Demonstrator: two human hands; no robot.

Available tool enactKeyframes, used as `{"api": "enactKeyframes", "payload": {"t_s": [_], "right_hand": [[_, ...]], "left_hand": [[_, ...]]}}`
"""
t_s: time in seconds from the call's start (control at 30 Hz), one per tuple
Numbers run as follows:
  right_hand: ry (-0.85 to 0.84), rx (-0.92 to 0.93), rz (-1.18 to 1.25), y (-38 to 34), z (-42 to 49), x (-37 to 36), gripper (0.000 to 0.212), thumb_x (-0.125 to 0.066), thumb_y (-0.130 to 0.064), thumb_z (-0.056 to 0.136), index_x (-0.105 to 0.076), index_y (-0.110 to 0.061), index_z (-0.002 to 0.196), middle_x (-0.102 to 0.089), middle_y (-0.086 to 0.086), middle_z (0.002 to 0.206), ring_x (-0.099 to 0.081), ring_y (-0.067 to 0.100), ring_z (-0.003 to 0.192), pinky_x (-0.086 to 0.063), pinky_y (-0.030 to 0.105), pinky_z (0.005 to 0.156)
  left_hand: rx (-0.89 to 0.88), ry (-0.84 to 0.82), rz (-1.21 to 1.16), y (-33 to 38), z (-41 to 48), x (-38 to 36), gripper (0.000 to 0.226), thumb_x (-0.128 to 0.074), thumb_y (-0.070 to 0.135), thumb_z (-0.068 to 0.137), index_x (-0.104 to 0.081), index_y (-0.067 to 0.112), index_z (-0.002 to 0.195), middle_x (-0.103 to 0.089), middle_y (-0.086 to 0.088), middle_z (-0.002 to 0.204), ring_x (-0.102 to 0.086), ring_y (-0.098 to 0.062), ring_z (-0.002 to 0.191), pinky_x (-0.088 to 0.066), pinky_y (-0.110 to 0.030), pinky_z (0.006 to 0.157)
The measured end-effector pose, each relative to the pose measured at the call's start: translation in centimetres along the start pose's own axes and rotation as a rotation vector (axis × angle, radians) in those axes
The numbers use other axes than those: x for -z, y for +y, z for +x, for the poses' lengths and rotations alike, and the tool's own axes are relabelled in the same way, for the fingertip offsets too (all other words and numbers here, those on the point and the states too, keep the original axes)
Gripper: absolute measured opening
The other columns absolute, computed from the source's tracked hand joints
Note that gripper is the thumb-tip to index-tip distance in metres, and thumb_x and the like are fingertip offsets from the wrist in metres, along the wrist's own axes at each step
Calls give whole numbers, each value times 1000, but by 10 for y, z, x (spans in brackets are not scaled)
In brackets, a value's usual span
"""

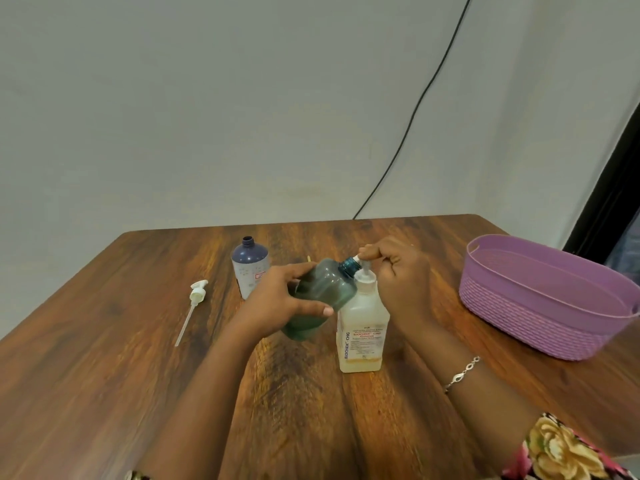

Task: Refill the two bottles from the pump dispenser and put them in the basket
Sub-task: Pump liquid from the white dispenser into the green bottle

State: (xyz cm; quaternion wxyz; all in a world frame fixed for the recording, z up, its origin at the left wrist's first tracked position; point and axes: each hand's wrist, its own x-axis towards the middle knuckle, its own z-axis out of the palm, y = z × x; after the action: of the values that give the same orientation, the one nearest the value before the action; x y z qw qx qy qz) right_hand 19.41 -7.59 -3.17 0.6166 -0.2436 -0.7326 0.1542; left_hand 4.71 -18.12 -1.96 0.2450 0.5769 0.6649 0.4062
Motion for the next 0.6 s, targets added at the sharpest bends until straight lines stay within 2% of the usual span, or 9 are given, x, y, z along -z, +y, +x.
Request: {"api": "enactKeyframes", "payload": {"t_s": [0.1,0.3,0.4,0.5,0.53,0.6], "right_hand": [[-24,48,-64,-6,4,4,38,-35,-20,71,-69,-3,66,-66,6,65,-60,19,63,-49,31,62],[65,83,-155,5,-17,-8,28,-38,-3,75,-64,-4,65,-63,5,65,-58,21,65,-48,31,56],[101,12,-112,1,-19,-12,27,-42,4,74,-68,-3,69,-66,6,69,-61,22,70,-51,33,60],[90,-83,-59,-16,-12,-5,34,-40,-14,76,-72,-1,75,-70,8,77,-65,19,74,-53,25,68],[63,-131,-76,-20,-6,-1,31,-44,-12,77,-72,0,76,-71,9,77,-66,18,74,-52,23,69],[5,-199,-146,-24,4,2,22,-51,4,77,-72,1,76,-71,12,77,-65,22,74,-52,27,70]], "left_hand": [[-6,20,26,4,1,2,76,-77,19,70,-42,17,137,-52,3,123,-49,-12,108,-44,-30,92],[-3,28,30,-5,-2,-7,75,-77,20,70,-43,17,136,-54,2,124,-50,-12,106,-45,-30,92],[-9,25,12,-6,-3,-7,75,-78,21,69,-44,14,136,-54,-2,126,-50,-14,107,-45,-32,93],[-56,18,8,0,0,-2,70,-78,19,70,-47,12,132,-56,1,118,-50,-11,101,-44,-27,85],[-72,16,7,3,2,0,68,-78,18,69,-49,12,131,-56,4,114,-49,-9,99,-43,-25,83],[-84,5,8,6,5,3,66,-79,17,68,-52,11,128,-57,6,110,-50,-9,98,-44,-27,85]]}}
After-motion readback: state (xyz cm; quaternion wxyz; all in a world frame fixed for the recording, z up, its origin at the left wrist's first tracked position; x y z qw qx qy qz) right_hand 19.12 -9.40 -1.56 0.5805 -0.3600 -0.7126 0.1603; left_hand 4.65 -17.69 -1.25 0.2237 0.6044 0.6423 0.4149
